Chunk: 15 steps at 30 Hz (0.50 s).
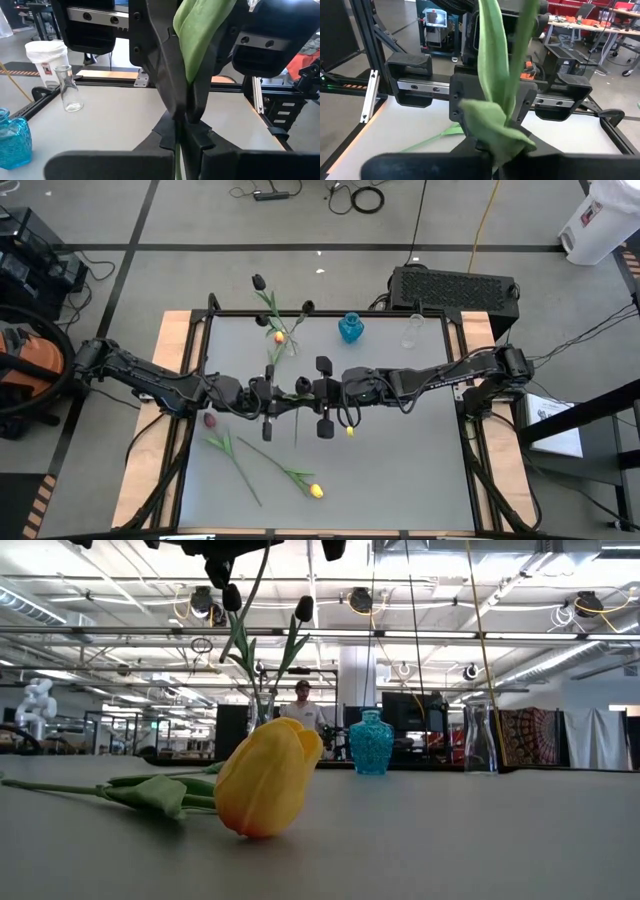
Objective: Sort flowers into vase by color
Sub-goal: Put the black flower into the left transparent flower vase
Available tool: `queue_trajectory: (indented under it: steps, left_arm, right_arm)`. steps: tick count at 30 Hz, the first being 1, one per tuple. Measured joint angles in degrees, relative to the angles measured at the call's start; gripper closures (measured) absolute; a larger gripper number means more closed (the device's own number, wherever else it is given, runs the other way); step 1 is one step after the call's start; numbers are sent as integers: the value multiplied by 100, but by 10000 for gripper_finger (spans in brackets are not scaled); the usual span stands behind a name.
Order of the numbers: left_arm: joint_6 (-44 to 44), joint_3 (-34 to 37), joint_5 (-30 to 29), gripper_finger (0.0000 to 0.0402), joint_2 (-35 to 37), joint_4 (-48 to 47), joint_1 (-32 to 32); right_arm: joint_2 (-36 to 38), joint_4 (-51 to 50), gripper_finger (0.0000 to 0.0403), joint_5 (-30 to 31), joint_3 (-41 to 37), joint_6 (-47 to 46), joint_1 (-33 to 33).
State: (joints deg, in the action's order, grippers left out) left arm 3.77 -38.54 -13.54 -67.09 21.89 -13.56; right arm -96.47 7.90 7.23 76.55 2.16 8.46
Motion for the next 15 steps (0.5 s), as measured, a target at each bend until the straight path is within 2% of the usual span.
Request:
queue_trajectory:
  steps: [7,12,15]
  left_arm:
    - [-15,0,-48,394,4,0,-2]
    - [-51,5,-126,394,33,-48,4]
    - [-131,7,-203,394,101,-92,4]
  right_arm:
    - [0,-2,333,88,0,265,102]
    - [47,-194,291,535,-2,288,146]
    - [102,-385,274,597,-4,283,146]
